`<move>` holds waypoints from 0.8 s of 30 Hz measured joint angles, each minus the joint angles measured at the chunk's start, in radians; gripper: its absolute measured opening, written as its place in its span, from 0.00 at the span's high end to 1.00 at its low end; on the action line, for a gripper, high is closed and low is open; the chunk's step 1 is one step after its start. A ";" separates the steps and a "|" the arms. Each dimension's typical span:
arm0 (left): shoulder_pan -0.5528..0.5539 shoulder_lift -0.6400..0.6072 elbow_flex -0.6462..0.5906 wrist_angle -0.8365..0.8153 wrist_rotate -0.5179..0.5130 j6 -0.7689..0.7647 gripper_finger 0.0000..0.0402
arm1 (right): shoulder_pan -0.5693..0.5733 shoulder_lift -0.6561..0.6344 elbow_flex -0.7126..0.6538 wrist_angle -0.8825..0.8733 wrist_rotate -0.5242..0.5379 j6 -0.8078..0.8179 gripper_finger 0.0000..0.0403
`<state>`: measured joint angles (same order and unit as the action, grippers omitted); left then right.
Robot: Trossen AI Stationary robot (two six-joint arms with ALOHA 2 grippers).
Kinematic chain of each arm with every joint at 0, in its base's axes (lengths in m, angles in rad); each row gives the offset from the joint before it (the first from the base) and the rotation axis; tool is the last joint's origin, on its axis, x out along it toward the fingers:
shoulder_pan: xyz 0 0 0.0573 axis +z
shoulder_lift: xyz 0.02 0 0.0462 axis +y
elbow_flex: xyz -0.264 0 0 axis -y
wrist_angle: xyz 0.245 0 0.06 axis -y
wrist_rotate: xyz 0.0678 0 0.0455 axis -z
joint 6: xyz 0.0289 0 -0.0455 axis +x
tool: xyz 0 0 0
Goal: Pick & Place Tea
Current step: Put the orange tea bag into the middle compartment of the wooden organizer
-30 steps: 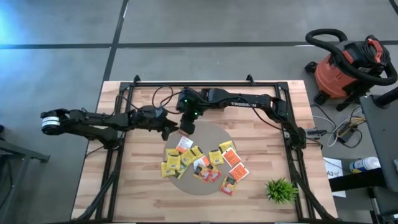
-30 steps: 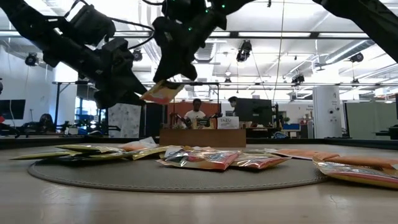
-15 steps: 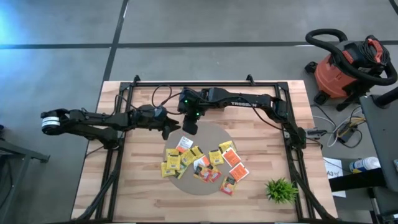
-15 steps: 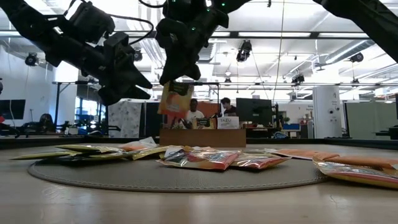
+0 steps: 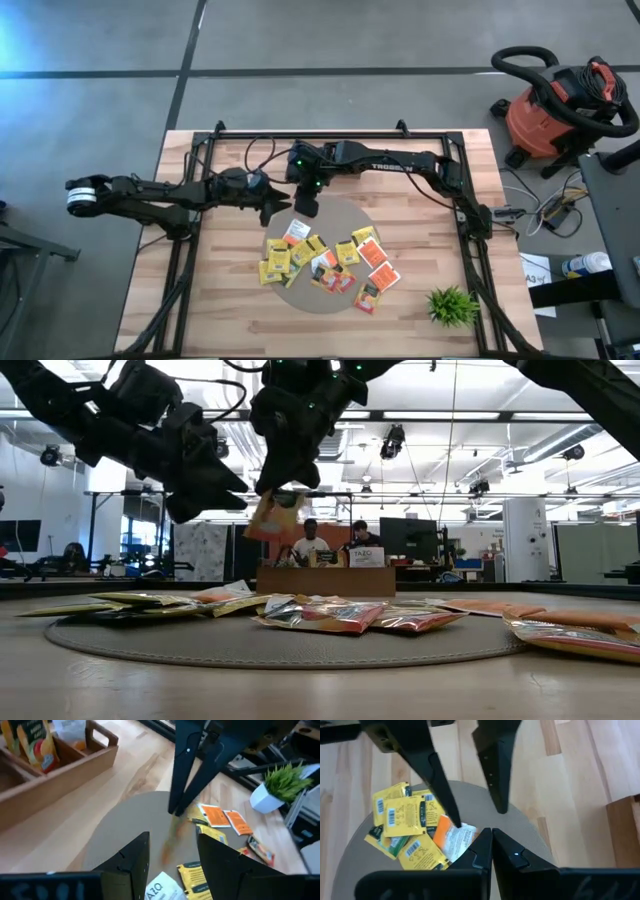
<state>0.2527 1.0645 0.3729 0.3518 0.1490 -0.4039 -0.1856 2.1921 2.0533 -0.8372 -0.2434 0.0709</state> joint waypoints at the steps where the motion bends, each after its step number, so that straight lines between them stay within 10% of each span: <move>1: 0.000 0.000 0.000 0.000 0.000 0.022 0.60 | 0.000 0.000 0.000 0.002 -0.007 -0.001 0.98; 24: 0.000 0.206 0.018 0.185 0.150 0.039 0.62 | 0.000 0.000 0.000 0.033 -0.027 -0.023 0.98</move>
<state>0.2523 1.2708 0.3910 0.5363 0.2985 -0.3647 -0.1852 2.1925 2.0533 -0.8046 -0.2702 0.0479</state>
